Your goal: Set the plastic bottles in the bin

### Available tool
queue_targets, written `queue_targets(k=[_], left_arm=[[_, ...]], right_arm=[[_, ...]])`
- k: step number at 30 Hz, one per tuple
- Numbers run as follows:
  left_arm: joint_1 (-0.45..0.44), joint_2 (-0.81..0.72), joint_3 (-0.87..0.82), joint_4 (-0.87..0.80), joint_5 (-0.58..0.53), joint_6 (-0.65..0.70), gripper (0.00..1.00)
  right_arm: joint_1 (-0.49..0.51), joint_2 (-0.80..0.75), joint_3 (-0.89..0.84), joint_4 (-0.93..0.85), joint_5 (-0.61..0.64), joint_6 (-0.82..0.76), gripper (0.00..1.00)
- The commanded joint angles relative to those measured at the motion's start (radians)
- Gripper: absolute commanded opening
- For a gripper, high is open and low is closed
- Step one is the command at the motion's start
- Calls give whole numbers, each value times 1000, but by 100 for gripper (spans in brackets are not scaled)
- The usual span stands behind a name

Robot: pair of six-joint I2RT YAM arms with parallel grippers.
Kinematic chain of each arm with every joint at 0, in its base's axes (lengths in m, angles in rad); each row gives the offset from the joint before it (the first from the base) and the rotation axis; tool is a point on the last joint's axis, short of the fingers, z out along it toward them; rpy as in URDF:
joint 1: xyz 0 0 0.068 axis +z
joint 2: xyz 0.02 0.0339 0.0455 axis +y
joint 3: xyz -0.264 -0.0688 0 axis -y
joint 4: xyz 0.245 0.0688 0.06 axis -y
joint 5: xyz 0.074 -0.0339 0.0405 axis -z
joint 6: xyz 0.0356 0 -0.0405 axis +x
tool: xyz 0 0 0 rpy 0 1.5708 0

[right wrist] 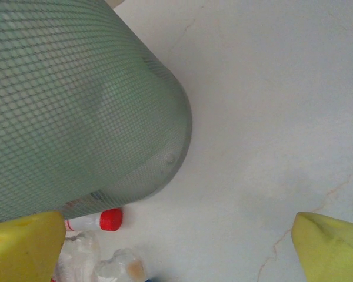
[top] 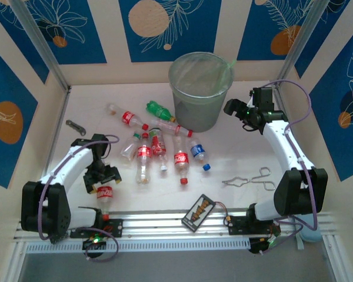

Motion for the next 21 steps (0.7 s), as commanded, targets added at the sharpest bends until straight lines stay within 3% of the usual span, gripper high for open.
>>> queue_targets(k=[1, 8, 16, 21], left_arm=[[-10, 7, -31, 41, 6, -48, 81], [-28, 1, -92, 132, 0, -98, 71], [-33, -54, -90, 127, -35, -110, 52], [-33, -102, -34, 72, -46, -85, 50]], right_arm=[[-9, -2, 53, 4, -46, 1, 99], [-10, 21, 60, 19, -84, 21, 99], [-10, 8, 49, 33, -87, 39, 99], [-7, -2, 41, 59, -113, 51, 99]])
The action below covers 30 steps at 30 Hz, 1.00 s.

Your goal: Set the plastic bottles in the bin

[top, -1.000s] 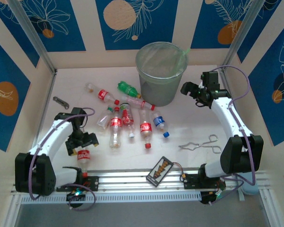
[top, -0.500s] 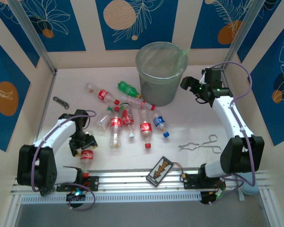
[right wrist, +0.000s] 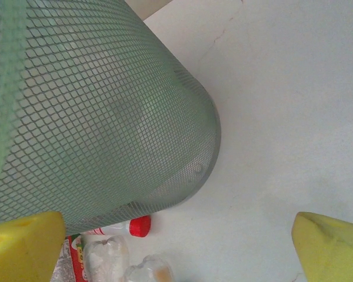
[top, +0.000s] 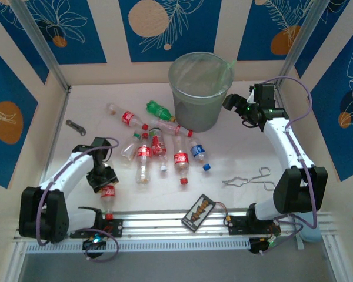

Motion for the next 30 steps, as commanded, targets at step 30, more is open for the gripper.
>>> queue_targets(k=[30], left_arm=[[-232, 52, 407, 527, 401, 320, 41]], right_arm=[[529, -95, 51, 102, -384, -150, 91]])
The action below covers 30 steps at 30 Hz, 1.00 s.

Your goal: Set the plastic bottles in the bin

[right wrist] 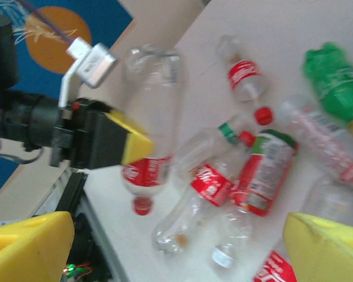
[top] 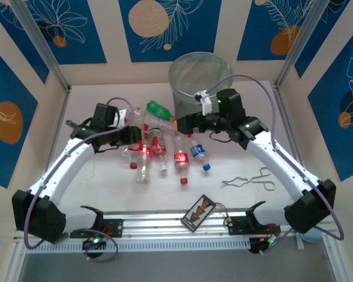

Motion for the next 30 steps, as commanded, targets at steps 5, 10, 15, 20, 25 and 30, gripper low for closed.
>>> queue_targets(k=[5, 10, 15, 20, 25, 30], left_arm=[[-120, 52, 5, 227, 116, 129, 41], [-161, 53, 18, 200, 108, 172, 41], [-178, 51, 16, 200, 110, 184, 41], [-191, 55, 34, 190, 114, 187, 41], [-202, 54, 33, 202, 115, 180, 41], [-208, 55, 27, 195, 111, 181, 42]], right_arm=[[60, 129, 72, 101, -79, 97, 91], [61, 203, 114, 102, -60, 94, 92], [60, 244, 119, 133, -74, 98, 90], [51, 257, 110, 184, -95, 110, 82], [52, 271, 107, 223, -121, 128, 73], [47, 257, 79, 251, -97, 130, 62]])
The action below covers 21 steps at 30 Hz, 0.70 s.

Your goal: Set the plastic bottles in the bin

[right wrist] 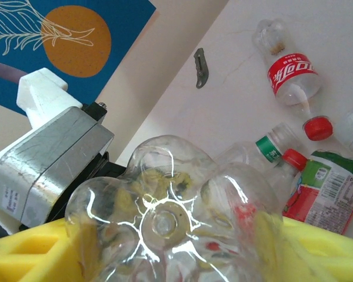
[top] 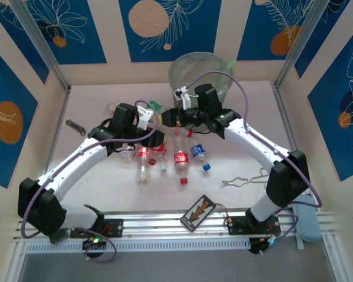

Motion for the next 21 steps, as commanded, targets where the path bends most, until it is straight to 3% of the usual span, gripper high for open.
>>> queue_targets(k=[1, 8, 11, 13, 16, 21], left_arm=[[-16, -3, 21, 8, 24, 19, 42], [-16, -3, 14, 45, 29, 10, 54], [-15, -5, 15, 35, 30, 19, 71], [-16, -9, 11, 31, 33, 25, 89], [-16, -2, 25, 14, 46, 37, 99], [-15, -27, 39, -38, 46, 63, 100]], right_arm=[[-7, -5, -7, 47, -11, 9, 59], [-16, -14, -8, 49, 1, -6, 55], [-27, -17, 0, 39, 17, -14, 54], [-34, -24, 7, 22, 33, -22, 54], [-44, -40, 14, -11, 73, -55, 54], [-82, -73, 33, -80, 140, -108, 54]])
